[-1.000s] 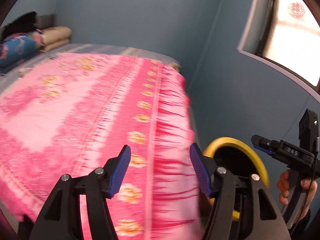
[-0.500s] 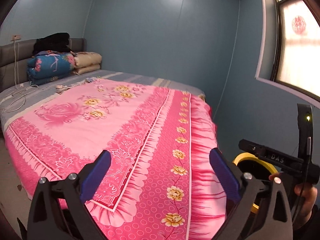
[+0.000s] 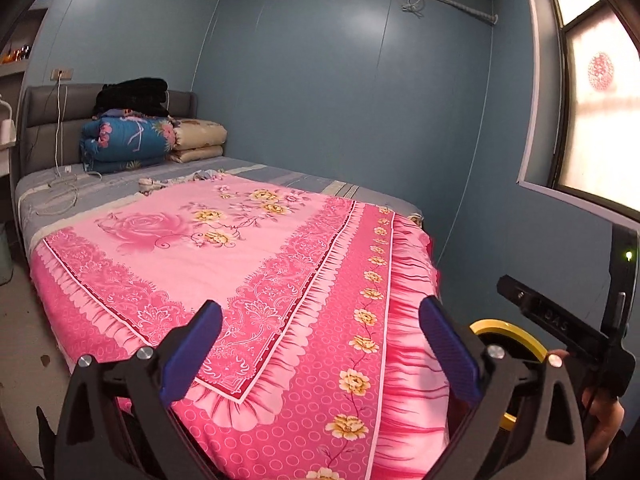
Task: Collect trash
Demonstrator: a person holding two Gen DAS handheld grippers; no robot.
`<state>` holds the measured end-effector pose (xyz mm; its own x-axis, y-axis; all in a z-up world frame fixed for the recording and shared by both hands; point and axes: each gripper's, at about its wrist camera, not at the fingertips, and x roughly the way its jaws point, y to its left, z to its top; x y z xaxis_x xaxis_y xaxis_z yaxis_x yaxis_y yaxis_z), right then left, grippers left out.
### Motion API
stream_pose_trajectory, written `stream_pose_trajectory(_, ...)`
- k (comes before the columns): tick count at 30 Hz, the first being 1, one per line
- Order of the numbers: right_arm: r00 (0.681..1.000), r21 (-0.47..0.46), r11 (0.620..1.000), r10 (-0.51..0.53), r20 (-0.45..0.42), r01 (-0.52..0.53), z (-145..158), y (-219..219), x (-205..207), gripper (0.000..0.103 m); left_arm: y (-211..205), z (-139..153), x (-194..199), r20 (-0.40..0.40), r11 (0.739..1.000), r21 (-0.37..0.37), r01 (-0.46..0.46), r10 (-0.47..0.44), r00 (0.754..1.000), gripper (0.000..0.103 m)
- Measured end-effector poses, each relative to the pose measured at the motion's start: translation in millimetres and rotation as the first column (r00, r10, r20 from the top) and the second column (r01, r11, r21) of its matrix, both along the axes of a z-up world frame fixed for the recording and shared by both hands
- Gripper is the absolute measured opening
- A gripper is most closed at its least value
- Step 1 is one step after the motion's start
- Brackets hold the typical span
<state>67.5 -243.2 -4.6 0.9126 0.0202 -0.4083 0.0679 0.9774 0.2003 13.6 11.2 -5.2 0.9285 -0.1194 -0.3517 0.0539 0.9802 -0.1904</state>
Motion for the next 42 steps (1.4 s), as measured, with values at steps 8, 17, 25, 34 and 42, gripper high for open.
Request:
stream_pose_trajectory(8, 1.000, -0.045, 0.999, -0.007, 0.019, 0.008, 0, 9, -12, 0.095, -6, 1, -4, 0.008, 1.000, 0.022, -0.014, 0.014, 1.000, 0.095)
stream_pose_trajectory(17, 1.000, -0.029, 1.000, -0.012, -0.020, 0.012, -6, 4, -10, 0.095, -8, 1, -6, 0.008, 1.000, 0.026, -0.010, 0.009, 1.000, 0.095)
stream_pose_trajectory(25, 0.999, -0.025, 1.000, -0.019, -0.028, 0.019, -10, 2, -9, 0.095, -9, 1, -5, 0.007, 1.000, 0.028, -0.008, 0.008, 1.000, 0.095)
stream_pose_trajectory(34, 0.999, -0.027, 0.999, -0.024, -0.036, 0.023, -11, 3, -7, 0.095, -9, 1, -5, 0.006, 1.000, 0.028, -0.007, 0.007, 1.000, 0.095)
stream_pose_trajectory(42, 0.998, -0.027, 0.999, -0.024, -0.049, 0.023, -13, 2, -5, 0.095, -8, 0, -4, -0.001, 1.000, 0.025, -0.004, 0.004, 1.000, 0.095)
